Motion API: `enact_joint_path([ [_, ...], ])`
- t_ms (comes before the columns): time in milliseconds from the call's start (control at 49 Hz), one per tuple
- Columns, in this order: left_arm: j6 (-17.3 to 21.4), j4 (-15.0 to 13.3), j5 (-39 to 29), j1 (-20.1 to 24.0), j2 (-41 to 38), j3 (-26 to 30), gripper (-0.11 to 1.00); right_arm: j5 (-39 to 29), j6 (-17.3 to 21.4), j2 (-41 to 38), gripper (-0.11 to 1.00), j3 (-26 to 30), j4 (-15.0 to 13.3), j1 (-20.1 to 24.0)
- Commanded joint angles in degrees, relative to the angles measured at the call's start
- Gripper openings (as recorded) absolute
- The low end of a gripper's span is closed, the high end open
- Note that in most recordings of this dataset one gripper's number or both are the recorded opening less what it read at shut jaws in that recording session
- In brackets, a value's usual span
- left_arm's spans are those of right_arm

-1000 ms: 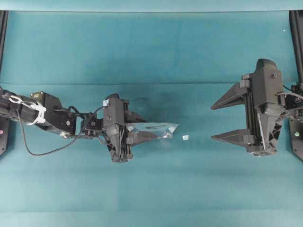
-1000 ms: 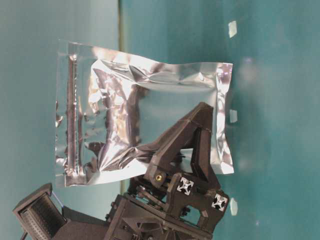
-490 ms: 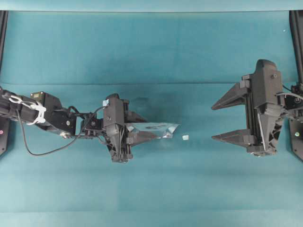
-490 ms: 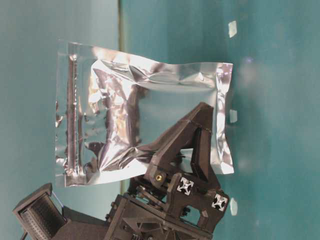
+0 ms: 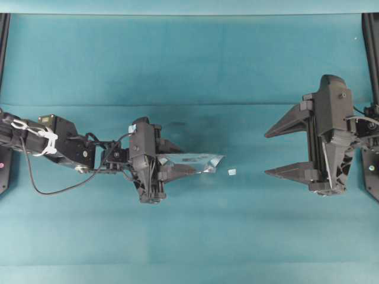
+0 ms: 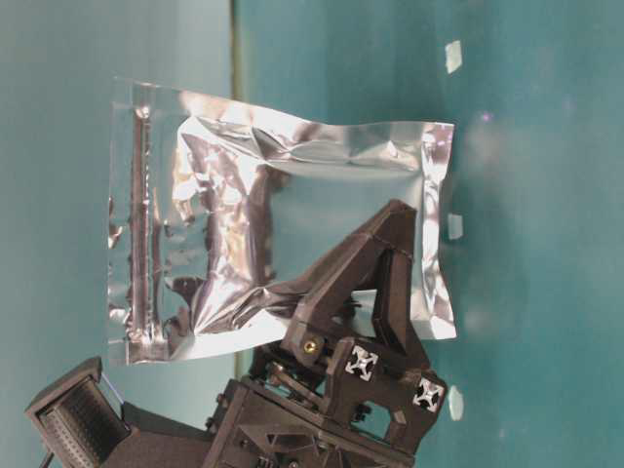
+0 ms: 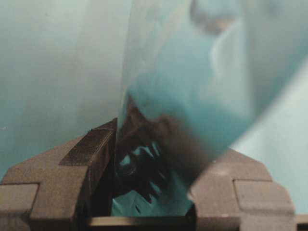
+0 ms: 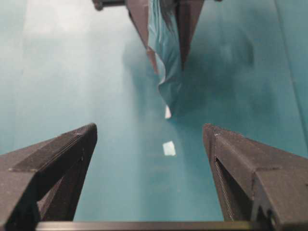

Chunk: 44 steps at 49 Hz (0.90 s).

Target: Hand over the silver zip bag and make it stand upright.

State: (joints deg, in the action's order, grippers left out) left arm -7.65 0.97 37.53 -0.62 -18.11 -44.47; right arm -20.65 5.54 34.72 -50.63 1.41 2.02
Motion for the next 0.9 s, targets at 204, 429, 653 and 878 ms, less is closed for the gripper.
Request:
enact_joint_path([
  [204, -0.1, 0.1, -0.5, -0.4, 0.1, -0.2, 0.22, 0.4, 0.6, 0.4, 0.96, 0.4, 0.0, 0.1],
  [429, -0.1, 0.1, -1.5, -0.4, 0.2, -0.2, 0.22, 0.4, 0.6, 0.3, 0.96, 0.4, 0.0, 0.1],
  [653, -0.1, 0.1, -1.5, -0.4, 0.1, 0.0, 0.22, 0.4, 0.5, 0.4, 0.96, 0.3, 0.0, 0.1],
  [878, -0.1, 0.1, -1.5, -0.4, 0.1, -0.2, 0.22, 0.4, 0.5, 0.4, 0.96, 0.3, 0.0, 0.1],
])
